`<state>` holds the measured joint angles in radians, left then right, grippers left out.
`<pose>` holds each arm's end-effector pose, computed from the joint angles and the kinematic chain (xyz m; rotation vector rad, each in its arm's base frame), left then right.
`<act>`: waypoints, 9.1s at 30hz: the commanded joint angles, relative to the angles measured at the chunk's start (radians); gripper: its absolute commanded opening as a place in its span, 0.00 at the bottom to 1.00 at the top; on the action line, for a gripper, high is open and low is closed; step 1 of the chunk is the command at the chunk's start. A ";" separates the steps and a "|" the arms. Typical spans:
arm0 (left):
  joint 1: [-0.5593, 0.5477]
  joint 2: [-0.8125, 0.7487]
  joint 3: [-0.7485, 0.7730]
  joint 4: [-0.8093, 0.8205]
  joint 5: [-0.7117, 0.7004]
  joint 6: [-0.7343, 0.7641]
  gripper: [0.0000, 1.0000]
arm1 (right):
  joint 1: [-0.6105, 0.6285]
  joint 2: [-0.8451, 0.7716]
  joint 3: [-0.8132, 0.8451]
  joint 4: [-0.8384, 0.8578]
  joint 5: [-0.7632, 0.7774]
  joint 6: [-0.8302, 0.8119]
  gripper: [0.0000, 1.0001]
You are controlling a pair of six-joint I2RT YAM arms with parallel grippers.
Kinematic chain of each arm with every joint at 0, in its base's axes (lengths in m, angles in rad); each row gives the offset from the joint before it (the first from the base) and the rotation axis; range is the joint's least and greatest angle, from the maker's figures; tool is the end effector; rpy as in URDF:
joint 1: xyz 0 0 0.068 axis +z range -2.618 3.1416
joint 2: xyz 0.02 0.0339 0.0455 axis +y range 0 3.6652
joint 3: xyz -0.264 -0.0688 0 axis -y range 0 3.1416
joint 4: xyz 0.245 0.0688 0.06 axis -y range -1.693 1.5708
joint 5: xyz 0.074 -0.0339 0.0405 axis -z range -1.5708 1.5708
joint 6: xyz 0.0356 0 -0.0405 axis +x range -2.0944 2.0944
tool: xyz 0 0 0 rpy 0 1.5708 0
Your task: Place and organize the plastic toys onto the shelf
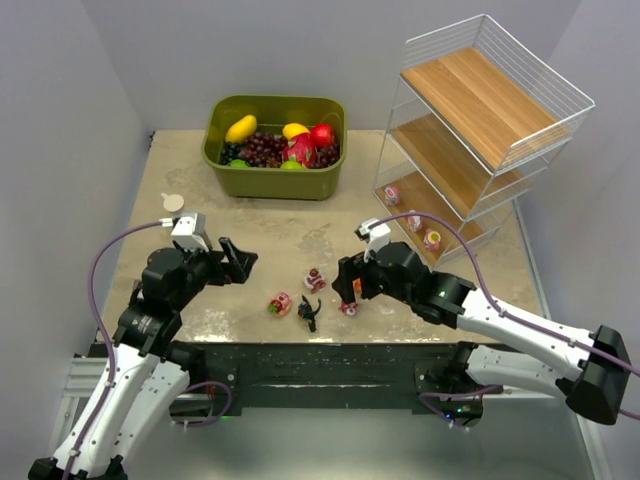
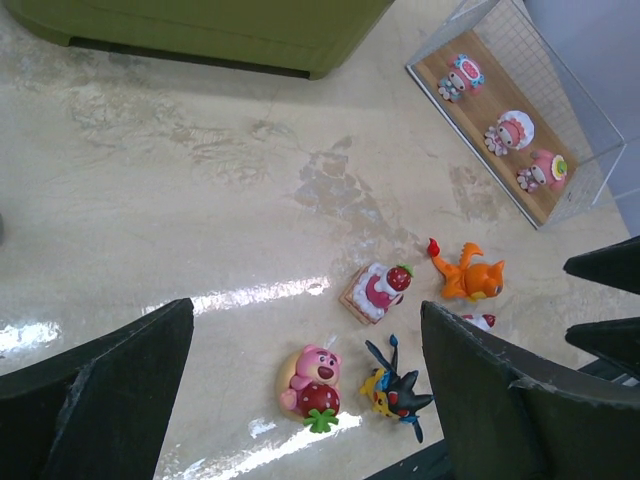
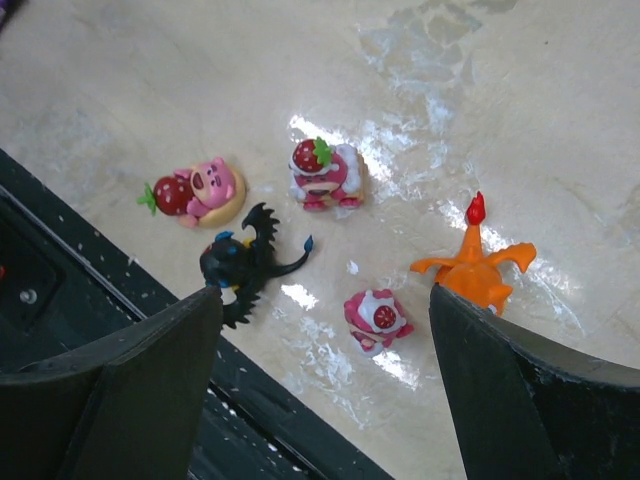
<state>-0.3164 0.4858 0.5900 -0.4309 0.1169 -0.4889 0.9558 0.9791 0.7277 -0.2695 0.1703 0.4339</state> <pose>0.1199 -0.0436 0.2868 -0.0864 1.9478 -0.6522 0.1316 0.1759 0.2755 -0.4521 2.1052 0.6565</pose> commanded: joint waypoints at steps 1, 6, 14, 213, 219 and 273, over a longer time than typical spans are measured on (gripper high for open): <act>0.002 0.002 -0.004 0.034 0.017 -0.002 1.00 | 0.018 0.044 -0.016 0.036 -0.086 -0.047 0.85; 0.002 0.010 -0.004 0.032 0.020 -0.002 1.00 | 0.040 0.061 -0.046 0.050 -0.060 -0.064 0.83; 0.002 0.013 -0.004 0.032 0.020 -0.004 1.00 | 0.040 0.081 -0.090 -0.005 0.288 0.055 0.78; 0.002 0.049 0.001 0.023 0.007 -0.007 1.00 | -0.627 0.793 1.751 -0.563 0.052 -0.994 0.00; 0.002 0.077 0.005 0.017 0.000 -0.010 1.00 | -0.643 0.721 1.687 -0.626 0.037 -1.011 0.00; 0.002 0.065 0.001 0.004 -0.056 -0.034 1.00 | -0.651 0.814 1.673 -0.734 0.228 -1.127 0.20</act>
<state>-0.3161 0.5461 0.5900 -0.4431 0.0727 -0.5133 0.3073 1.7889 2.4104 -0.9722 0.4019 -0.5285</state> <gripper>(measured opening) 0.994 0.176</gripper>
